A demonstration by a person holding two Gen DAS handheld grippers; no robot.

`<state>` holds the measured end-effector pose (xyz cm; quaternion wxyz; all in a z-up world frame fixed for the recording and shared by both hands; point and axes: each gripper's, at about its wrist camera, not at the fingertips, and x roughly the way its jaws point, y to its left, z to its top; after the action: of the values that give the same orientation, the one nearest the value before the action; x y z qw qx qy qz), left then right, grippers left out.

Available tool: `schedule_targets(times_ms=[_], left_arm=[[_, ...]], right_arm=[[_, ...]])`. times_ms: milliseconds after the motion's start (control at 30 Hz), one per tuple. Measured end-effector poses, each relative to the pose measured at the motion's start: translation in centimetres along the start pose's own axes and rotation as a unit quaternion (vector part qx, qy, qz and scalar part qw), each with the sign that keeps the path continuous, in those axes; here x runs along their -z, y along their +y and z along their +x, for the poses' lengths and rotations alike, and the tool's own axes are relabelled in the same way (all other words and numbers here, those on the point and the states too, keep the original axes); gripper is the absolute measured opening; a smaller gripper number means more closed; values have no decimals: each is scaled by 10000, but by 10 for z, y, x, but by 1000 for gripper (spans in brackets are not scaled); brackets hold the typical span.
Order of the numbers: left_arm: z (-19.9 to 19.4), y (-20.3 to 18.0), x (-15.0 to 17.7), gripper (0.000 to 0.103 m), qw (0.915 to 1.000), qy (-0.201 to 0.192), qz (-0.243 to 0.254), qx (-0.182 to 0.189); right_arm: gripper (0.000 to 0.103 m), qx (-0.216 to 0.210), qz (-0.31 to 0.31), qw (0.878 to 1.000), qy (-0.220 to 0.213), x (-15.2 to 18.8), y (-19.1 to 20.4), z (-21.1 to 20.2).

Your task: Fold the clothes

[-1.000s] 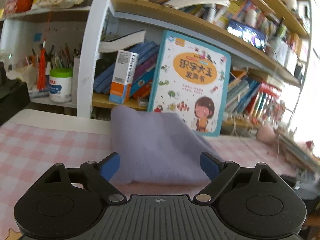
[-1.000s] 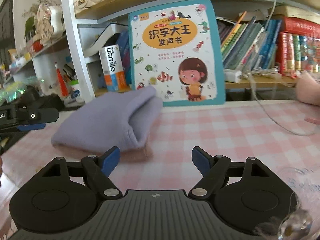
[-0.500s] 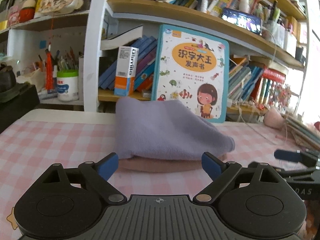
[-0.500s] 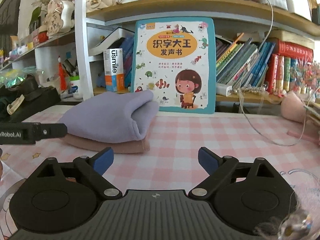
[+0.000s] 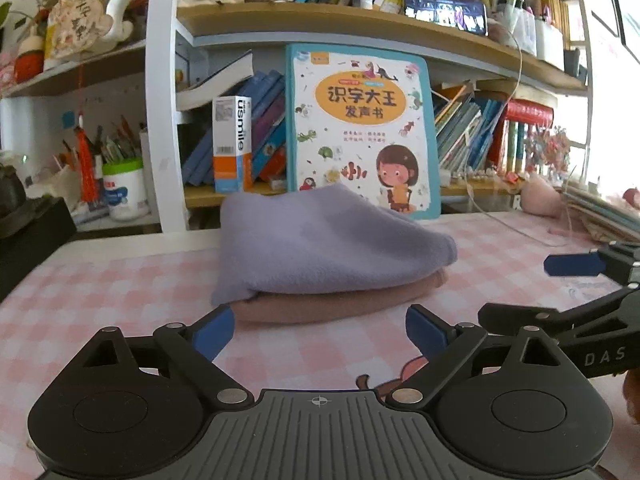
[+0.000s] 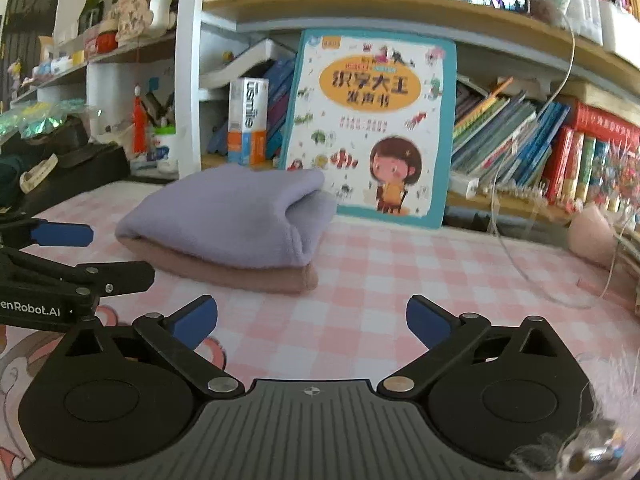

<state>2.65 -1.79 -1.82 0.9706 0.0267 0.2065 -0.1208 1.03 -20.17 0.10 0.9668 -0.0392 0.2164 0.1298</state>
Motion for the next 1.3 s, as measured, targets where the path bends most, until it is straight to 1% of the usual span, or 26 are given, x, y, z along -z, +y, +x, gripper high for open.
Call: schedule_targets(times_ms=[67, 200, 267, 400, 667, 933, 1300], left_arm=[[-3, 2, 1, 97, 10000, -18, -55, -27], [-2, 7, 2, 97, 9997, 74, -174, -121], [-2, 7, 2, 98, 9997, 106, -195, -136], [-1, 3, 2, 98, 9998, 147, -57, -151], [5, 6, 2, 99, 9989, 331, -171, -268], [2, 2, 2, 100, 9992, 240, -43, -323], [1, 1, 2, 102, 9992, 214, -14, -342]], right_arm=[[102, 12, 34, 10000, -33, 1, 0, -3], [102, 35, 101, 9999, -98, 3, 0, -9], [102, -10, 74, 10000, 3, 2, 0, -5], [102, -80, 42, 9997, 209, 2, 1, 1], [102, -52, 55, 9997, 215, 3, 1, 1], [102, -74, 52, 9997, 242, 2, 1, 3], [102, -81, 32, 9996, 256, 2, 1, 3]])
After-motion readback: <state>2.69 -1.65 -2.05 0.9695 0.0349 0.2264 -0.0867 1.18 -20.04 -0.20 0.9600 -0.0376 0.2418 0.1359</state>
